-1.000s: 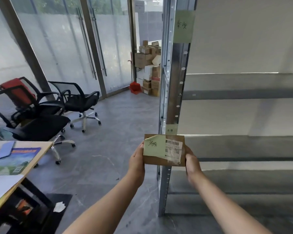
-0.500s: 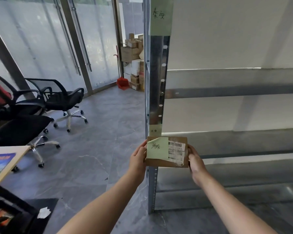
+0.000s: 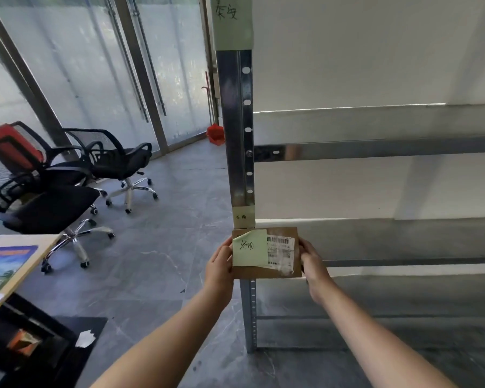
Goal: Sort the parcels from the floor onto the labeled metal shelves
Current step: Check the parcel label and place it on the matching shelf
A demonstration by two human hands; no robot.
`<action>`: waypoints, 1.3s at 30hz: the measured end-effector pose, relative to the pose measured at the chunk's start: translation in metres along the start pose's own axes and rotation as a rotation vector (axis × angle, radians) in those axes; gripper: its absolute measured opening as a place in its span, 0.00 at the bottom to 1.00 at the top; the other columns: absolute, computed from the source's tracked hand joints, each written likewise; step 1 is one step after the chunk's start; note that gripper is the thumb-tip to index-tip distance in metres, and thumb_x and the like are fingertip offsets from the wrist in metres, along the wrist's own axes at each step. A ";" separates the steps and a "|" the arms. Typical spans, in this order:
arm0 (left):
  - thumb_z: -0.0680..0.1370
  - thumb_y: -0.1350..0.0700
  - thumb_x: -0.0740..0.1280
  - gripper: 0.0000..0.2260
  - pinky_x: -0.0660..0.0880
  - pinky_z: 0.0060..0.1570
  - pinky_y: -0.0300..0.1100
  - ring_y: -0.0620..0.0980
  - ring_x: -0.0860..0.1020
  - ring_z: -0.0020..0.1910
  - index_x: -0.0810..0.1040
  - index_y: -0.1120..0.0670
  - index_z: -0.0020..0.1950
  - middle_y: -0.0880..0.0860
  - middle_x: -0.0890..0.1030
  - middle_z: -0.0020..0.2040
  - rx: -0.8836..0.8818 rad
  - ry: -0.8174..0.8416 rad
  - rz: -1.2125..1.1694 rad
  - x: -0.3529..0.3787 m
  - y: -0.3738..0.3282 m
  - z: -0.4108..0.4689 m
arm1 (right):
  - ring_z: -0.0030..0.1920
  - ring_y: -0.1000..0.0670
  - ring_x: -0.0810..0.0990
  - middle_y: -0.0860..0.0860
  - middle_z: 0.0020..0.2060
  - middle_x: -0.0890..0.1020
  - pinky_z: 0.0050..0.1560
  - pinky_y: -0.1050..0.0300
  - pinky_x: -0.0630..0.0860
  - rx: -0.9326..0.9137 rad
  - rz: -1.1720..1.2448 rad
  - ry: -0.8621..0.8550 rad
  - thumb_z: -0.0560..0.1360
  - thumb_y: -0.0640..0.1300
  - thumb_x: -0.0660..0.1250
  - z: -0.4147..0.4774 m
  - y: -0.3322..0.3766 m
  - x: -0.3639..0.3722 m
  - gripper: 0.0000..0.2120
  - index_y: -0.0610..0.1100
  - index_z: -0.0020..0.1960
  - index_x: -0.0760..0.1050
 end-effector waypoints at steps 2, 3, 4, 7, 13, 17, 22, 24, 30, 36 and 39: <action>0.83 0.56 0.58 0.17 0.75 0.62 0.67 0.64 0.80 0.62 0.78 0.54 0.69 0.61 0.84 0.59 0.004 -0.023 -0.011 0.000 0.000 0.002 | 0.50 0.51 0.81 0.44 0.58 0.81 0.40 0.63 0.75 -0.006 -0.010 0.020 0.83 0.34 0.49 0.003 0.003 0.001 0.20 0.49 0.64 0.73; 0.83 0.57 0.57 0.17 0.75 0.62 0.66 0.63 0.80 0.62 0.78 0.54 0.69 0.62 0.84 0.60 0.003 -0.029 -0.014 0.001 0.000 0.001 | 0.51 0.50 0.81 0.43 0.59 0.81 0.40 0.63 0.75 -0.006 -0.016 0.027 0.83 0.34 0.49 0.004 0.003 0.000 0.20 0.50 0.64 0.74; 0.84 0.57 0.57 0.17 0.75 0.61 0.63 0.63 0.80 0.61 0.78 0.55 0.70 0.62 0.83 0.60 0.003 -0.032 -0.016 0.002 0.000 0.001 | 0.52 0.49 0.81 0.43 0.59 0.81 0.40 0.63 0.75 -0.006 -0.019 0.033 0.82 0.33 0.49 0.006 0.003 -0.001 0.21 0.49 0.64 0.74; 0.84 0.57 0.57 0.17 0.76 0.59 0.60 0.61 0.80 0.61 0.78 0.55 0.70 0.61 0.84 0.60 0.011 -0.055 -0.025 0.004 0.000 0.000 | 0.48 0.54 0.81 0.44 0.57 0.81 0.36 0.68 0.75 -0.021 -0.043 0.055 0.83 0.34 0.49 0.007 0.007 -0.004 0.20 0.44 0.68 0.73; 0.83 0.58 0.58 0.17 0.75 0.62 0.63 0.61 0.81 0.60 0.79 0.55 0.69 0.60 0.85 0.59 0.032 -0.090 -0.053 0.014 0.001 -0.007 | 0.53 0.41 0.79 0.36 0.57 0.80 0.45 0.56 0.77 -0.071 0.015 0.075 0.80 0.27 0.48 0.014 0.020 -0.012 0.21 0.34 0.67 0.72; 0.83 0.58 0.59 0.17 0.75 0.62 0.63 0.62 0.81 0.61 0.78 0.54 0.69 0.60 0.85 0.58 0.050 -0.111 -0.060 0.021 0.001 -0.013 | 0.53 0.41 0.78 0.38 0.55 0.80 0.49 0.49 0.78 -0.066 0.038 0.078 0.80 0.27 0.49 0.018 0.020 -0.019 0.22 0.36 0.68 0.73; 0.83 0.57 0.59 0.16 0.80 0.54 0.56 0.59 0.82 0.57 0.78 0.53 0.69 0.60 0.85 0.58 0.062 -0.097 -0.038 0.043 0.005 -0.023 | 0.54 0.41 0.78 0.38 0.56 0.79 0.47 0.53 0.78 -0.053 0.052 0.073 0.80 0.28 0.48 0.020 0.016 -0.042 0.22 0.37 0.68 0.72; 0.83 0.57 0.60 0.16 0.82 0.46 0.49 0.57 0.83 0.53 0.79 0.53 0.69 0.59 0.86 0.56 0.058 -0.082 -0.044 0.054 0.008 -0.026 | 0.52 0.42 0.79 0.38 0.57 0.80 0.43 0.57 0.79 -0.040 0.053 0.069 0.81 0.29 0.48 0.022 0.012 -0.053 0.21 0.38 0.69 0.71; 0.83 0.53 0.63 0.16 0.83 0.45 0.48 0.58 0.84 0.55 0.78 0.55 0.69 0.60 0.85 0.58 0.033 -0.087 -0.058 0.079 0.021 -0.029 | 0.41 0.51 0.79 0.44 0.49 0.80 0.36 0.61 0.77 -0.048 0.033 0.058 0.81 0.30 0.49 0.028 0.012 -0.079 0.18 0.46 0.57 0.74; 0.84 0.56 0.62 0.15 0.82 0.38 0.44 0.57 0.84 0.53 0.79 0.54 0.68 0.58 0.85 0.57 -0.022 -0.086 -0.094 0.100 0.031 -0.009 | 0.52 0.43 0.80 0.43 0.52 0.81 0.51 0.50 0.79 -0.031 0.026 0.020 0.82 0.33 0.49 0.051 0.007 -0.098 0.20 0.43 0.64 0.75; 0.83 0.56 0.63 0.14 0.83 0.51 0.53 0.60 0.83 0.57 0.80 0.54 0.68 0.58 0.86 0.57 -0.046 -0.090 -0.080 0.106 0.032 0.007 | 0.59 0.41 0.80 0.41 0.59 0.80 0.61 0.44 0.78 -0.004 0.018 -0.011 0.82 0.36 0.50 0.066 0.003 -0.098 0.18 0.50 0.58 0.76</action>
Point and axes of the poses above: each hand's wrist, its own z-axis towards the middle knuckle, its own x-axis out of the palm, y = z × x, the point moved 6 cm from there along z, towards the middle knuckle
